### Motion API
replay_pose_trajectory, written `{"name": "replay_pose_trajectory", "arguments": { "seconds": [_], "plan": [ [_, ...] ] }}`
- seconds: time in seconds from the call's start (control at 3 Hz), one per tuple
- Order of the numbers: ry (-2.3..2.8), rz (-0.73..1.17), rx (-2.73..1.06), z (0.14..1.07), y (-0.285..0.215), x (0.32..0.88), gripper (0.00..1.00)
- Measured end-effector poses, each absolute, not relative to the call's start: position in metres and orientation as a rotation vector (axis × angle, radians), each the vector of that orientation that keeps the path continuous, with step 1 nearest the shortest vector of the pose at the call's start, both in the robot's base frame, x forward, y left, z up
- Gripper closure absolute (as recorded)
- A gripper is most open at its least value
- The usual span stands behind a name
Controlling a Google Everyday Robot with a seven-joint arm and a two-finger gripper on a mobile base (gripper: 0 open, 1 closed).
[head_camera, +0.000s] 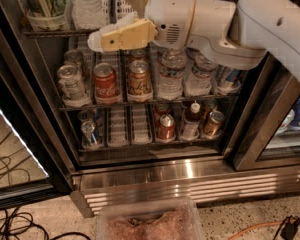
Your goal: Pick water bottle from top shelf of fridge
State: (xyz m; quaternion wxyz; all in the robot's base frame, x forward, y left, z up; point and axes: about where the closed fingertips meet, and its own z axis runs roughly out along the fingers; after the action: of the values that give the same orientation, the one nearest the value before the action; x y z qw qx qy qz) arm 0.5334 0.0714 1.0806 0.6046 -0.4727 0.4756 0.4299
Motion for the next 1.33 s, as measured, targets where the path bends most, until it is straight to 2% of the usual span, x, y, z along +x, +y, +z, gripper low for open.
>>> {"name": "replay_pose_trajectory", "arguments": {
  "seconds": [1.33],
  "plan": [
    [1.086,1.036,-1.133,1.075,0.109,0.584,0.0]
  ]
}}
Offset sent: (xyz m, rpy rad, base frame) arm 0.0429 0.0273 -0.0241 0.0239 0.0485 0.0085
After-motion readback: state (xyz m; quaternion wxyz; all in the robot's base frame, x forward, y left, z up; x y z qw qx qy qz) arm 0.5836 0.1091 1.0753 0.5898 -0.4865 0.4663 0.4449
